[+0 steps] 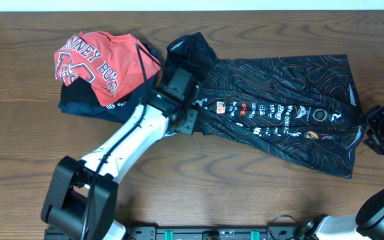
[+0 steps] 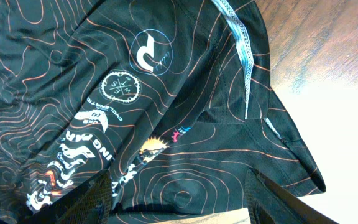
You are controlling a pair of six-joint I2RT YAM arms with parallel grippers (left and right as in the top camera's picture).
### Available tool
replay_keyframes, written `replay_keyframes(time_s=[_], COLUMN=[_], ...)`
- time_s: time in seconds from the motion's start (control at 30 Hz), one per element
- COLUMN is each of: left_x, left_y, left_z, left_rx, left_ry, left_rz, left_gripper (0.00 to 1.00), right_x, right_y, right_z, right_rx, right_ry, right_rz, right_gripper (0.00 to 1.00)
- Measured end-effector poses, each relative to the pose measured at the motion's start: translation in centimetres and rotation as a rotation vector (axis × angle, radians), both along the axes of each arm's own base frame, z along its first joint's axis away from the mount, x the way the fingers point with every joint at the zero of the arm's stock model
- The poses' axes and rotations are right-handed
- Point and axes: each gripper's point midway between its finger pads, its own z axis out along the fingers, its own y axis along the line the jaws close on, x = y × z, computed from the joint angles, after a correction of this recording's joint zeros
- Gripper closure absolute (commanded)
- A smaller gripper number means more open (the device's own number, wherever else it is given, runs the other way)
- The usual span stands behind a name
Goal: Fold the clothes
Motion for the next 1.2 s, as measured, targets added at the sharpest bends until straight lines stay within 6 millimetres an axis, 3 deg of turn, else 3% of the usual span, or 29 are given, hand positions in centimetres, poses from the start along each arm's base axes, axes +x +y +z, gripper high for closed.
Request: replay_keyframes(time_s=[0.23,0.37,0.57,0.7,0.9,1.2], left_x=[-0.7,-1.3,-1.8,-2.3,-1.3,-7.1], left_y=[-0.4,0.1,0.5,1.1,0.9,4.6], left_z=[-4.3,-5.9,-5.7,-3.5,3.6,7.5], left_rx=[0.041,0.073,0.09,0.105,0.029,0.067], left_ry=[0.074,0.112,0.133,0.123,-0.035,0.049], left_rz=[-0.016,-0.015,-0.017,-0.012,0.0,0.068], left_gripper=[0.68,0.94,0.94,0.94,0.94,0.94], right_x=[0.0,0.0,0.0,0.0,0.0,0.1], right_y=[0.0,0.0,0.0,0.0,0.0,-0.1], right_z=[0.0,0.0,0.0,0.0,0.0,0.0], right_rx=[0.0,0.0,0.0,0.0,0.0,-0.003], right_ry=[0.0,0.0,0.0,-0.001,-0.001,-0.005], right_rz=[0.0,0.0,0.0,0.0,0.0,0.0], right_gripper=[0.33,0.33,0.33,0.33,0.33,0.33])
